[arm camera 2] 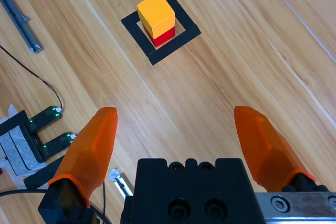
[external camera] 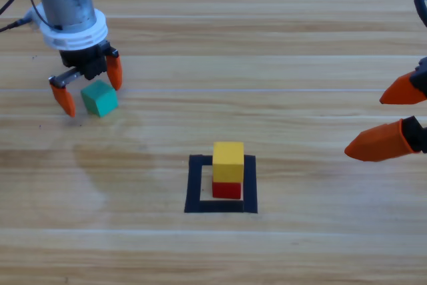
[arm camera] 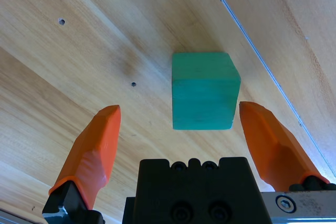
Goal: Stack the blocks in the rectangular block: red at the bottom, yellow in the middle, green on top
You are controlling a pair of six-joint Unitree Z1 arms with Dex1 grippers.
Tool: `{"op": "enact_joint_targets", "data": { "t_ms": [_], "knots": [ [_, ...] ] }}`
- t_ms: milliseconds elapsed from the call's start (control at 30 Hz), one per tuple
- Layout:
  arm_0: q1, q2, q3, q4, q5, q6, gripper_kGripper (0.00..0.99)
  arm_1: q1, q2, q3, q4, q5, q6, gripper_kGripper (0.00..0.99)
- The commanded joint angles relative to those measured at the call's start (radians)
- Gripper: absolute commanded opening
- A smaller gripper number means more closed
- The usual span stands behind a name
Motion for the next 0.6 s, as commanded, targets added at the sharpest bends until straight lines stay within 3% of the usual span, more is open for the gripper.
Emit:
{"op": "enact_joint_targets", "data": {
  "t_ms": [33, 600],
  "knots": [
    [0.021, 0.056, 0.000, 0.006, -0.007, 0.000, 0.976, -0.029, 0.058, 0.015, -0.004, 0.019, -0.001, 0.982],
    [-0.005, 0.108, -0.009, -0.009, -0.007, -0.042, 0.928, -0.029, 0.062, 0.017, -0.004, 0.019, 0.000, 0.983]
  ]
}}
